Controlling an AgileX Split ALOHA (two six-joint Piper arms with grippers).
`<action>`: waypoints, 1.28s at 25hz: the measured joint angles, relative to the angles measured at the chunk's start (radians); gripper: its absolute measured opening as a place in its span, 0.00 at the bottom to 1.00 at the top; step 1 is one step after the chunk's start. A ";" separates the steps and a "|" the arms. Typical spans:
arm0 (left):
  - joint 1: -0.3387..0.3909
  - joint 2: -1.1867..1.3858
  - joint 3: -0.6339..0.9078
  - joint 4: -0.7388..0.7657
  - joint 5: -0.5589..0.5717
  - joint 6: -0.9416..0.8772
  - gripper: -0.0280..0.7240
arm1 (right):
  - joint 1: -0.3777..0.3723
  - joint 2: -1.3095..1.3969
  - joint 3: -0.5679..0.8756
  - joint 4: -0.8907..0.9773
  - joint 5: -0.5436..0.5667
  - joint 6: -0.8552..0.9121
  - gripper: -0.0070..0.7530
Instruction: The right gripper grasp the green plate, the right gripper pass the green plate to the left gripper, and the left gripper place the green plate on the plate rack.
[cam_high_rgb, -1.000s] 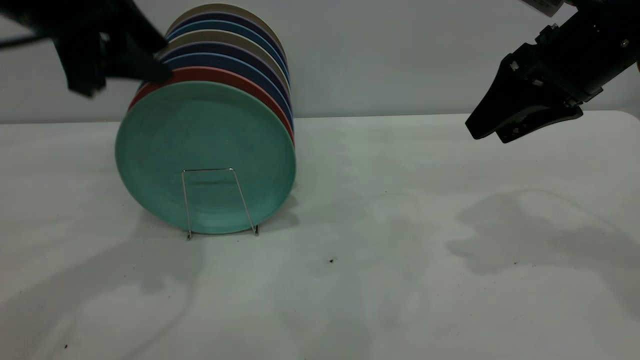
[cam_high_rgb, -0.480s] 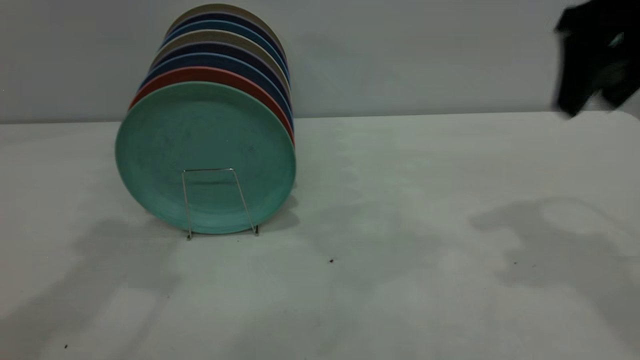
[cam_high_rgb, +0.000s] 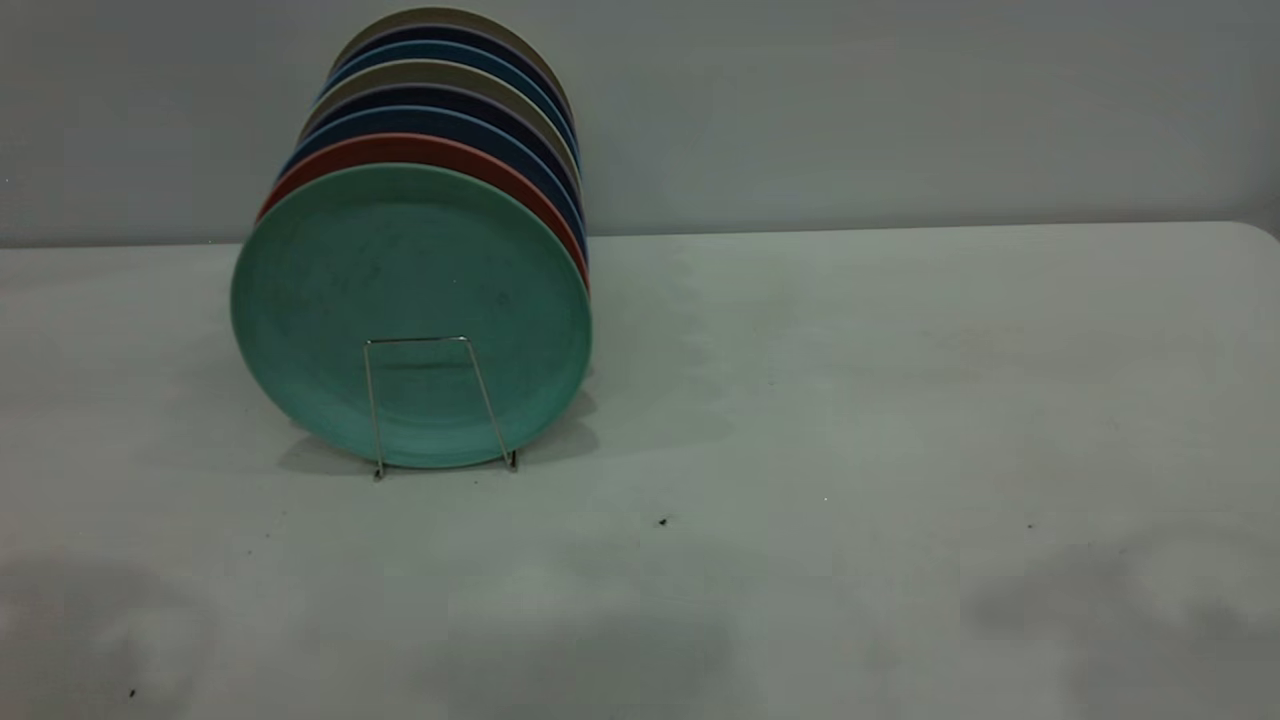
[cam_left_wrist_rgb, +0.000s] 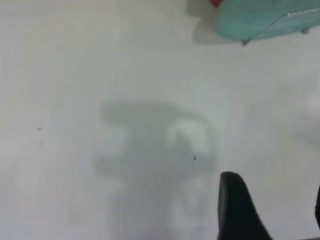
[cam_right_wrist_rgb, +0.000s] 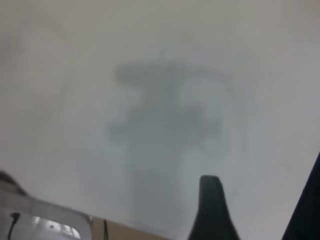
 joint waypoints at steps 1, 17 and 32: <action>0.000 -0.046 0.021 0.000 0.001 -0.001 0.57 | 0.019 -0.045 0.029 0.003 0.002 0.000 0.74; 0.000 -0.886 0.295 -0.062 0.234 0.003 0.59 | 0.097 -0.838 0.549 0.164 0.006 0.000 0.74; -0.001 -1.184 0.316 -0.065 0.286 0.081 0.70 | 0.097 -1.287 0.749 0.170 -0.055 -0.105 0.74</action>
